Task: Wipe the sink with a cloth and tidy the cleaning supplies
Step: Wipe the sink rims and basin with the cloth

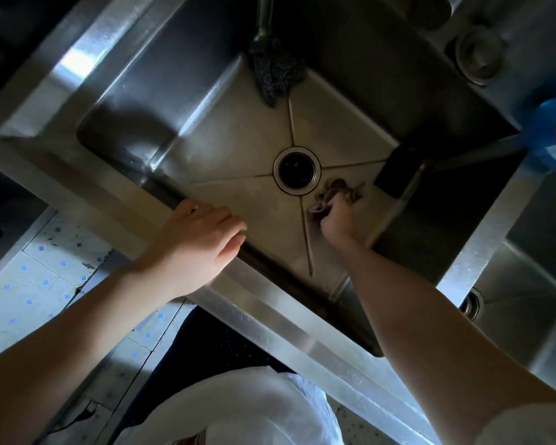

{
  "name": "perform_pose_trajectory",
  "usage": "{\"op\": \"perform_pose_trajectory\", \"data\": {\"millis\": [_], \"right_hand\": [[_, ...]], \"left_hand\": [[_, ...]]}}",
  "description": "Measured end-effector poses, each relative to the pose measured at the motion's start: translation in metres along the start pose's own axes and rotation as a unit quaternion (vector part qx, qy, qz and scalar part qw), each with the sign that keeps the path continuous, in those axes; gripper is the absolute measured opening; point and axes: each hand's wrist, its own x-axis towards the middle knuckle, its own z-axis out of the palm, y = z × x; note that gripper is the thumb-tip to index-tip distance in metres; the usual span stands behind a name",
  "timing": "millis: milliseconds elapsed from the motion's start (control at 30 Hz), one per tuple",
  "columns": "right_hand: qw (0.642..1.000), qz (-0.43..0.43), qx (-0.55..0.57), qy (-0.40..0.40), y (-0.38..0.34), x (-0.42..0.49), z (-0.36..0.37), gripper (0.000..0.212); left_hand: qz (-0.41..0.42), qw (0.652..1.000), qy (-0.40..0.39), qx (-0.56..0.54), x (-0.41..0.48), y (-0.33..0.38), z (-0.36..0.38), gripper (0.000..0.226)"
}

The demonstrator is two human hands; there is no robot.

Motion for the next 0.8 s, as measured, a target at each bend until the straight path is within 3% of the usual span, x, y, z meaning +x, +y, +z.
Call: {"op": "perform_pose_trajectory", "data": {"millis": [100,233,433,600,800], "right_hand": [[0.997,-0.041,0.044,-0.042,-0.026,0.012,0.004,0.026],[0.993,0.016,0.119,-0.009,-0.031,0.020,-0.002,0.024],[0.995,0.030,0.090,0.005,-0.026,0.041,-0.025,0.028],[0.986,0.052,0.145,0.066,-0.047,0.073,-0.043,0.043],[0.973,0.027,0.180,0.140,-0.072,0.104,-0.056,0.025]], "left_hand": [[-0.007,1.000,0.003,0.002,-0.002,-0.007,-0.001,0.025],[-0.020,1.000,0.006,0.003,-0.003,-0.012,-0.004,0.027],[-0.039,0.999,0.007,-0.005,0.002,-0.019,-0.007,0.030],[-0.049,0.999,0.013,-0.016,0.011,-0.030,-0.013,0.029],[-0.053,0.998,0.016,-0.009,0.033,-0.053,-0.030,0.034]]}}
